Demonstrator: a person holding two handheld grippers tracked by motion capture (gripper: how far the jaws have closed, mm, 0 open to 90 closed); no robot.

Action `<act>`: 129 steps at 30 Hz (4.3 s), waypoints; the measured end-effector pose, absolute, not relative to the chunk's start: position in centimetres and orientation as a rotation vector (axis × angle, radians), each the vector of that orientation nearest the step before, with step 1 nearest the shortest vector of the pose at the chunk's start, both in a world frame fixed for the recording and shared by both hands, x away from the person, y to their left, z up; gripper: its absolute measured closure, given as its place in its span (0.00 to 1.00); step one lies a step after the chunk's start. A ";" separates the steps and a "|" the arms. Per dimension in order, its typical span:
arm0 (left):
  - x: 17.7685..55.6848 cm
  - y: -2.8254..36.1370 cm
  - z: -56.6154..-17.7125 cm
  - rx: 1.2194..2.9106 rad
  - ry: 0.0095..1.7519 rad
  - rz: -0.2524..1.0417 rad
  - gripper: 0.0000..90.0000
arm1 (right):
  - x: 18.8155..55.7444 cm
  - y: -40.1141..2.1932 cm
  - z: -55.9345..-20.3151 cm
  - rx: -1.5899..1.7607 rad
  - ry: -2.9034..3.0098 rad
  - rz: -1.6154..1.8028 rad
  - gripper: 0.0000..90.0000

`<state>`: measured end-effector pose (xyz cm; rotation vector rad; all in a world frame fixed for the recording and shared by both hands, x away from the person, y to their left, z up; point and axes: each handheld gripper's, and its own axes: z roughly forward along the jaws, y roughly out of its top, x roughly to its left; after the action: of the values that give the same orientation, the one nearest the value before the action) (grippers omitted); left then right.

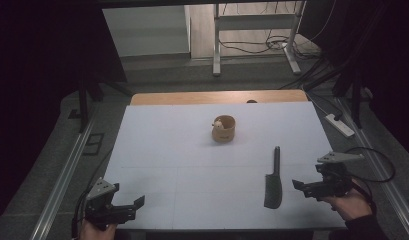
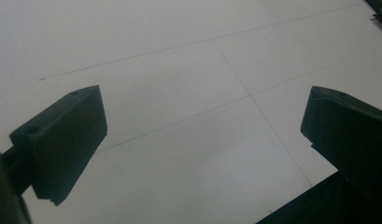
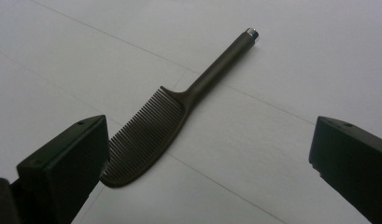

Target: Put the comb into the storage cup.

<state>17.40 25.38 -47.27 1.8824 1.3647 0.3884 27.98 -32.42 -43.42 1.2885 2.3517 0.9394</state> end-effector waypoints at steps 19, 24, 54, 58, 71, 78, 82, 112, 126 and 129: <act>17.4 25.4 -47.3 1.885 1.366 0.386 0.01 | 29.8 -31.1 -43.8 1.242 2.410 0.904 0.00; 17.5 25.3 -47.3 1.887 1.368 0.386 0.01 | 30.1 -30.8 -43.8 1.244 2.414 0.900 0.00; 17.5 25.3 -47.3 1.890 1.369 0.383 0.01 | 32.6 -28.6 -43.6 1.224 2.464 0.829 0.00; 17.5 25.3 -47.3 1.891 1.368 0.384 0.01 | 32.9 -28.3 -43.7 1.226 2.477 0.820 0.00; 17.5 25.3 -47.3 1.891 1.368 0.381 0.01 | 34.1 -27.4 -43.9 1.224 2.506 0.792 0.00; 17.5 25.4 -47.3 1.891 1.367 0.380 0.01 | 34.6 -26.7 -44.0 1.212 2.521 0.772 0.00; 17.6 25.4 -47.3 1.892 1.367 0.379 0.01 | 35.0 -26.2 -44.2 1.202 2.533 0.761 0.00; 17.6 25.4 -47.4 1.890 1.368 0.367 0.01 | 37.7 -23.9 -45.1 1.129 2.615 0.724 0.34; 17.6 25.5 -47.4 1.888 1.366 0.364 0.01 | 38.8 -23.5 -45.0 1.057 2.663 0.721 0.95; 17.6 25.5 -47.4 1.890 1.366 0.364 0.01 | 39.1 -23.4 -45.0 1.050 2.661 0.731 0.99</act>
<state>17.56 25.51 -47.35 1.8899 1.3663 0.3640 39.08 -23.39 -45.05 1.0503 2.6609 0.7311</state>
